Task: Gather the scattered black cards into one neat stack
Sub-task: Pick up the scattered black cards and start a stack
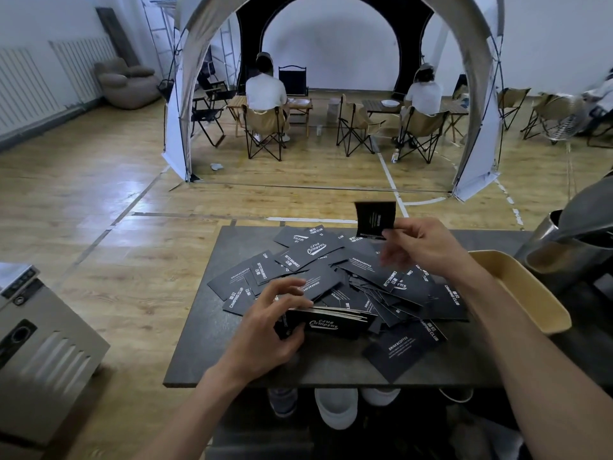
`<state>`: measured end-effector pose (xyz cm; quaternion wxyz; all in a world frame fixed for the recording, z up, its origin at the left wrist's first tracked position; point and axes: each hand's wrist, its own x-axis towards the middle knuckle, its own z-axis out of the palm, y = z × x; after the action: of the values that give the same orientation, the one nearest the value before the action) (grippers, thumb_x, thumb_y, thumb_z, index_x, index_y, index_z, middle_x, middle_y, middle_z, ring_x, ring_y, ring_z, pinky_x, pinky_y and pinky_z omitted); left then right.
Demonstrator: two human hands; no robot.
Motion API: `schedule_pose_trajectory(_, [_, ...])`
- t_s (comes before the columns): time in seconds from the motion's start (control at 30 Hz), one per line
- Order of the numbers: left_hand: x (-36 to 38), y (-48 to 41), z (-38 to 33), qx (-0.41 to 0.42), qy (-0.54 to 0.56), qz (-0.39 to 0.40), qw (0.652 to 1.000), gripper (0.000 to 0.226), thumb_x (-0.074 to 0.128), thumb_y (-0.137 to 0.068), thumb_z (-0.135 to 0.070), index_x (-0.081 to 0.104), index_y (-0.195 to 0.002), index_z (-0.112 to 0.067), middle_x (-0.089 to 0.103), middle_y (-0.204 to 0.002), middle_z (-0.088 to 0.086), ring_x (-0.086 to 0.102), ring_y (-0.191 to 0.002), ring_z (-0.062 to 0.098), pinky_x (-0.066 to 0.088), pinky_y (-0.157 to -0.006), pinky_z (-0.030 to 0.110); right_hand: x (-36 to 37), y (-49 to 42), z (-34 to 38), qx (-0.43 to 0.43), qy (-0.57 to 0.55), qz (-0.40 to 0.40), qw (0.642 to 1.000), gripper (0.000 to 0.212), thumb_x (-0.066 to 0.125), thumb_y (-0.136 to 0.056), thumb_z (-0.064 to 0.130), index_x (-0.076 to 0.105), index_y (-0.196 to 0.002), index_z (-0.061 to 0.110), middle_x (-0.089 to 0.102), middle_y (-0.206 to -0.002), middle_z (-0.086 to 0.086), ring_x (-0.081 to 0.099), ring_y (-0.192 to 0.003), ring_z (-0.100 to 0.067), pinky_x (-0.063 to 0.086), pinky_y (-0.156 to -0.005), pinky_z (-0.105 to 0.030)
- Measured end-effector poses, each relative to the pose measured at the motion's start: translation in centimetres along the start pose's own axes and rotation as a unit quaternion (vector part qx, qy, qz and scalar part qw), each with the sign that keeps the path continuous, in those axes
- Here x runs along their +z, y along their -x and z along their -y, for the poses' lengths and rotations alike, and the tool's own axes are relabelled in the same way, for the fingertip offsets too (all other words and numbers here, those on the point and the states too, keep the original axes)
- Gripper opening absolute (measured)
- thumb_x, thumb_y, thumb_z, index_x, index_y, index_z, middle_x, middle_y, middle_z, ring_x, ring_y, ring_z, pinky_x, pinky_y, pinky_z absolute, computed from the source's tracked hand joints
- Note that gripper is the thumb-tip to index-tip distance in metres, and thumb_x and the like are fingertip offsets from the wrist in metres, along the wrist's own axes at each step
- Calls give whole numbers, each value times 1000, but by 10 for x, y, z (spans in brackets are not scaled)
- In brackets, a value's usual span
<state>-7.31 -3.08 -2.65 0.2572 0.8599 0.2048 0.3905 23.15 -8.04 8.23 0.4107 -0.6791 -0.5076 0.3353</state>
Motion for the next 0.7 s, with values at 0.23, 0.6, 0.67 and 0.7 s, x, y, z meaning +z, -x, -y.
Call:
schedule_pose_trajectory(0.23, [-3, -2, -4, 2, 4, 10, 1000, 38, 84, -77, 0, 71, -111, -12, 50, -148, 4, 58, -132, 16, 51, -106, 31, 7, -5, 7, -102, 7, -123, 987, 21, 64, -97, 10, 71, -117, 11, 74, -106, -16, 73, -85, -23, 64, -65, -34])
schedule_pose_trajectory(0.6, [-2, 2, -1, -14, -34, -5, 999, 37, 80, -79, -15, 63, -111, -24, 64, -122, -12, 65, -106, 6, 57, -88, 37, 86, -4, 8, -29, 123, 202, 971, 30, 56, -103, 38, 69, -96, 11, 77, -94, -7, 72, -81, -14, 55, -70, -28])
schedule_pose_trajectory(0.67, [-3, 4, -2, -35, -18, -14, 999, 44, 80, -78, -17, 59, -115, -27, 64, -105, -18, 66, -91, 3, 58, -78, 34, 87, -18, 1, -64, 110, 137, 982, 21, 72, -94, 28, 72, -103, 9, 78, -99, -2, 75, -91, -18, 58, -77, -29])
schedule_pose_trajectory(0.7, [-3, 5, -2, -39, -11, -14, 999, 49, 80, -77, -14, 58, -119, -28, 64, -105, -19, 67, -90, 4, 58, -78, 31, 89, -24, -2, -91, 164, 129, 974, 28, 81, -86, 28, 74, -110, 15, 76, -107, 5, 72, -99, -14, 58, -88, -30])
